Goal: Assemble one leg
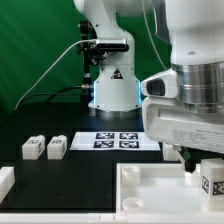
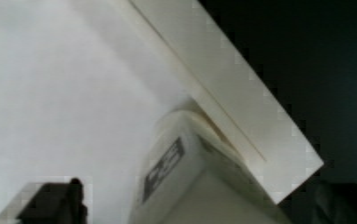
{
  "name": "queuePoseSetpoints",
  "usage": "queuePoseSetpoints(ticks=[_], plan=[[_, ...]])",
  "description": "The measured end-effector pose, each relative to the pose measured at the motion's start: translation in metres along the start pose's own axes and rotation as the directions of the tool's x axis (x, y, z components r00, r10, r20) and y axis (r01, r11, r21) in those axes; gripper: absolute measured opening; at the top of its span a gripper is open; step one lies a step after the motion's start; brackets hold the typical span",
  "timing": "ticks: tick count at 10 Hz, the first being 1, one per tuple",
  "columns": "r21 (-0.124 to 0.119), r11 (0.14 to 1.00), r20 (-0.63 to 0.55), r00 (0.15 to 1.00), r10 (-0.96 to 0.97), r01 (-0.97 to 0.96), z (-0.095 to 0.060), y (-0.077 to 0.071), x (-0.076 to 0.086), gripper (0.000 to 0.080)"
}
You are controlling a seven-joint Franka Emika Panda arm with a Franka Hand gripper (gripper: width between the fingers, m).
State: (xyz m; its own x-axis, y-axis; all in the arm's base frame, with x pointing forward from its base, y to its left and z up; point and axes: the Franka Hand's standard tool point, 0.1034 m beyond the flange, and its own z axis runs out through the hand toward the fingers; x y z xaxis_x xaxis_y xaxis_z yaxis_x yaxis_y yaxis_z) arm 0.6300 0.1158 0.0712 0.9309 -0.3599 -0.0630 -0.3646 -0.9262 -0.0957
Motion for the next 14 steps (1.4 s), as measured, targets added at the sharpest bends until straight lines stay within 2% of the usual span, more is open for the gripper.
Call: queuePoseSetpoints(ticks=[1,2,3,4,5,6,7,9,10,11,12,13,14], plan=[[-0.023,0.984,-0.006,0.984,-0.178,0.178,-0.0008,-0.0009,-0.0001,0.0649],[-0.03,0.966,-0.004,0.966,-0.258,0.258,-0.0005,-0.0012,-0.0005,0.0649],[-0.031,0.974,-0.004,0.975,-0.224,0.224,0.0001,-0.0001,-0.0002,0.0649],[-0.031,0.974,-0.004,0.975,-0.223,0.223,0.0003,0.0002,-0.0001,0.0535],[-0.029,0.982,-0.005,0.982,-0.187,0.186,0.0005,-0.0001,-0.0003,0.0535],[-0.028,0.997,-0.008,0.998,-0.07,0.07,0.0008,-0.0005,-0.0007,0.0357],[-0.027,0.999,-0.01,0.999,0.043,-0.044,0.0009,-0.0007,-0.0009,0.029],[-0.022,0.964,-0.016,0.964,0.266,-0.266,0.0014,-0.0022,-0.0006,0.029],[-0.026,0.881,-0.015,0.881,0.473,-0.473,0.0014,-0.004,0.0014,0.029],[-0.029,0.746,-0.001,0.747,0.665,-0.665,0.0007,-0.0042,0.0034,0.029],[-0.027,0.615,0.023,0.615,0.789,-0.788,-0.0001,-0.0027,0.005,0.029],[-0.023,0.523,0.053,0.521,0.852,-0.852,-0.0002,-0.002,0.0056,0.029],[-0.025,0.365,0.074,0.363,0.929,-0.931,0.0,-0.0031,0.0056,0.0291]])
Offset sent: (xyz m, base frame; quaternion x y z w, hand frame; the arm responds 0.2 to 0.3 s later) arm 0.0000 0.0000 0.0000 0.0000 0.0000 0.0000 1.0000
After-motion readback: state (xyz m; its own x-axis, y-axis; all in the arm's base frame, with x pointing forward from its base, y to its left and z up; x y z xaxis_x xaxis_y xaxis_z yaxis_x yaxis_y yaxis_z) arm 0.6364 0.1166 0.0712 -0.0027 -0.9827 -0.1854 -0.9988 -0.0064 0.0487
